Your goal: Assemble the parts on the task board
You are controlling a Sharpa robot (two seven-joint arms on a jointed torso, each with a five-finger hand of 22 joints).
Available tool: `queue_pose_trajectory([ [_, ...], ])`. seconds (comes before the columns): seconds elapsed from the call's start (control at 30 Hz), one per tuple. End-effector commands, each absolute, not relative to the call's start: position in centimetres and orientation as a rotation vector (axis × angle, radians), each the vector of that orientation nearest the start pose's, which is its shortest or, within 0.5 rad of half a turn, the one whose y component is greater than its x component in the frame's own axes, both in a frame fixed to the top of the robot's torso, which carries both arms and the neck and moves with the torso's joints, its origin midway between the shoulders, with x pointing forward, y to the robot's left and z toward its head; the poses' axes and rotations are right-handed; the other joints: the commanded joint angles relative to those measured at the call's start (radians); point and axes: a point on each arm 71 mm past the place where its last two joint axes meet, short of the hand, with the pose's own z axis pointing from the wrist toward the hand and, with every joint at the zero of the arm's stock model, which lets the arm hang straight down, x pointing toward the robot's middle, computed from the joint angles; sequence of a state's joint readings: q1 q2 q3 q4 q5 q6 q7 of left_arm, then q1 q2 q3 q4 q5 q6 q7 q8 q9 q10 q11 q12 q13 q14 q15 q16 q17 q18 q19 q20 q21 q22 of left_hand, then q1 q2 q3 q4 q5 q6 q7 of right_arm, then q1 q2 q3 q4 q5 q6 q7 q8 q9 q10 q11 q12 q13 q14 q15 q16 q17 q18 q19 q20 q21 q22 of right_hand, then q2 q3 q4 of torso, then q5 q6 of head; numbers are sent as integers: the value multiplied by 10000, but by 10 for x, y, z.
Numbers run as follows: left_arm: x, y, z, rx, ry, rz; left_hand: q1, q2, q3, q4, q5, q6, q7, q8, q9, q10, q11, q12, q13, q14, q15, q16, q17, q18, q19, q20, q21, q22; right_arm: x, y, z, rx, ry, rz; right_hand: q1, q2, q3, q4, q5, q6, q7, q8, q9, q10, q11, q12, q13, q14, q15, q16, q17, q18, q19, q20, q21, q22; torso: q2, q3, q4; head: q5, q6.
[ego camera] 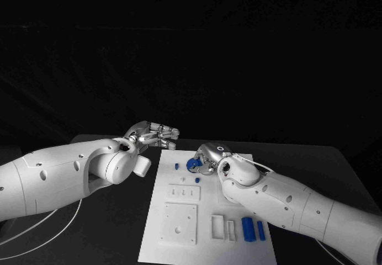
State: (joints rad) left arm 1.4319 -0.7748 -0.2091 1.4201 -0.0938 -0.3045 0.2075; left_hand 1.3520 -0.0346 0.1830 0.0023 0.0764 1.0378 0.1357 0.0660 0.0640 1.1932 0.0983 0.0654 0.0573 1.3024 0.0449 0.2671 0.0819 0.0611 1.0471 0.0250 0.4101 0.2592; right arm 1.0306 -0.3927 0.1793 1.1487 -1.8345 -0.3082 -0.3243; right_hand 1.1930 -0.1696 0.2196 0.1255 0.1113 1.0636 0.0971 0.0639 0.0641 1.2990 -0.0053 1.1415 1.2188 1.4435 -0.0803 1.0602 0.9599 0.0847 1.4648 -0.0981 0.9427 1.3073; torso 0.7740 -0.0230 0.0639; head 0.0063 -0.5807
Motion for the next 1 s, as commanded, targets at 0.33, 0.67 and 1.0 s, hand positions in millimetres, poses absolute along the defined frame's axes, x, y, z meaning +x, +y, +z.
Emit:
queue_pose_trajectory([
  [0.33, 528, 207, -138, -9331, 16014, -13480, -123, 3, -20, -8, 29, -66, -1, -8, 10, -74, -1, -52, 15, -85, 10, 52, -10, -39, -69, 32, 30, -16, 530, -93, -220, -1459, 16167, 4543, 23, -134, -561, 846, -178, 77, -64, -12, -7, -14, -15, 82, 0, -18, 38, 32, 54, 29, 415, 34, -3, 1155, 1, 24, 2, 51, 14],
  [0.67, 529, 210, -138, -9364, 15979, -13418, -123, 3, -20, -8, 29, -66, -1, -8, 10, -74, -1, -52, 15, -85, 10, 52, -10, -39, -69, 32, 30, -16, 529, -104, -218, -1322, 16115, 4419, 106, -154, -576, 904, 83, 99, -68, -13, -8, -9, -22, 93, 9, -18, 31, 55, 78, 19, 420, 25, 31, 1161, 5, 33, -17, 63, 20],
  [1.0, 529, 215, -138, -9407, 15896, -13351, -101, 8, -19, -6, 38, -70, 0, -7, 11, -78, 0, -53, 15, -90, 10, 50, -11, -39, -57, 31, 13, -35, 524, -132, -196, -401, 14690, 4993, 235, -245, -288, 638, 453, 59, -51, -10, -8, -3, -12, 70, -16, -27, 37, 21, 43, 13, 414, 30, 72, 1170, -15, 44, -72, 44, 96],
])
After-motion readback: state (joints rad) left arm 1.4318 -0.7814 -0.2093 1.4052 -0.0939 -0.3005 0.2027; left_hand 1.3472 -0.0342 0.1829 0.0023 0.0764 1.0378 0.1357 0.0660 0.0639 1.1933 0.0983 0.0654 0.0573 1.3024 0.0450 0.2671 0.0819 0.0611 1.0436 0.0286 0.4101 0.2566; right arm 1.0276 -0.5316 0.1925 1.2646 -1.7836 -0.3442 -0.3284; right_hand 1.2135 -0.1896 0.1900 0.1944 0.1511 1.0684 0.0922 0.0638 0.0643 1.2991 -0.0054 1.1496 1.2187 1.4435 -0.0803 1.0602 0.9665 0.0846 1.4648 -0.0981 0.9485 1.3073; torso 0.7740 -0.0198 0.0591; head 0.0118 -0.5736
